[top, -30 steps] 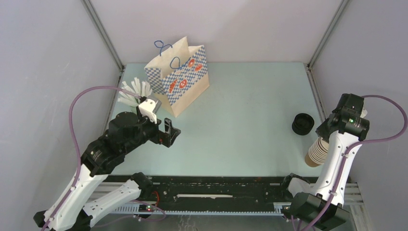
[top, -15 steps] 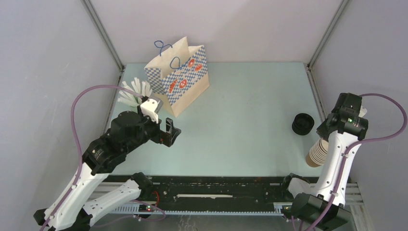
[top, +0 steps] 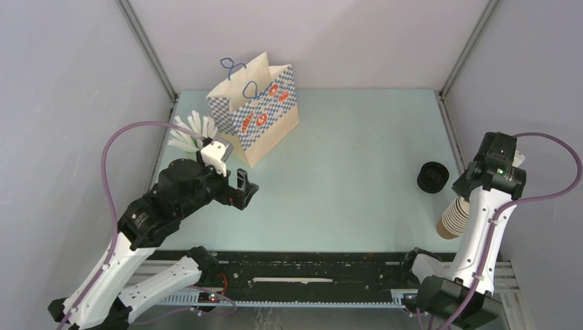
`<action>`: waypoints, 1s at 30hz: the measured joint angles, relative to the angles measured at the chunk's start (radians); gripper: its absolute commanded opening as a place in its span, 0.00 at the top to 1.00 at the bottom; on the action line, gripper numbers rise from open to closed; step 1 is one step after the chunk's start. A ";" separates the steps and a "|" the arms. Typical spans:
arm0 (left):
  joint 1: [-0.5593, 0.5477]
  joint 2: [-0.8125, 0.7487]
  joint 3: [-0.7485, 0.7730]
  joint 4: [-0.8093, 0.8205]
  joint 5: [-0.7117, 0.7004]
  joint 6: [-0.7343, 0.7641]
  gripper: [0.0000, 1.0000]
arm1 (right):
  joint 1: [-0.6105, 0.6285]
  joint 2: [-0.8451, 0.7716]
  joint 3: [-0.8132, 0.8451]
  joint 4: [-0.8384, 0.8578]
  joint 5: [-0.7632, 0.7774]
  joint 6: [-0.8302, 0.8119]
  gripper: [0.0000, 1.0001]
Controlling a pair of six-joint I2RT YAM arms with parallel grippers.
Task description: Pack the takeout coffee
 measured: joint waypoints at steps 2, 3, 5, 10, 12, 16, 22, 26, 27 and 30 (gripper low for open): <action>-0.001 0.000 0.000 0.000 0.000 0.000 0.00 | 0.001 0.000 0.006 -0.003 0.002 0.000 0.69; -0.002 0.000 0.000 0.000 0.000 0.000 0.00 | 0.001 0.000 0.009 -0.003 0.003 0.000 0.69; -0.002 0.000 0.000 0.000 0.000 0.000 0.00 | 0.001 0.001 0.016 -0.004 0.003 0.000 0.67; -0.002 0.000 0.000 0.000 0.000 0.000 0.00 | 0.001 0.016 0.041 -0.005 0.003 0.000 0.69; -0.002 0.000 0.000 0.000 0.000 0.000 0.00 | 0.001 0.021 0.043 -0.005 0.003 0.000 0.70; -0.002 0.000 0.000 0.000 0.000 0.000 0.00 | 0.001 0.030 0.043 -0.005 0.002 0.000 0.72; -0.002 0.000 0.000 0.000 0.000 0.000 0.00 | 0.001 0.043 0.043 -0.005 -0.004 0.000 0.80; -0.002 0.000 0.000 0.000 0.000 0.000 0.00 | 0.001 0.044 0.043 -0.004 -0.004 0.000 0.87; -0.002 0.000 0.000 0.000 0.000 0.000 0.00 | 0.001 0.044 0.043 -0.004 -0.003 0.000 0.90; -0.002 0.000 0.000 0.000 0.000 0.000 0.00 | 0.002 0.043 0.043 -0.005 0.001 0.000 0.93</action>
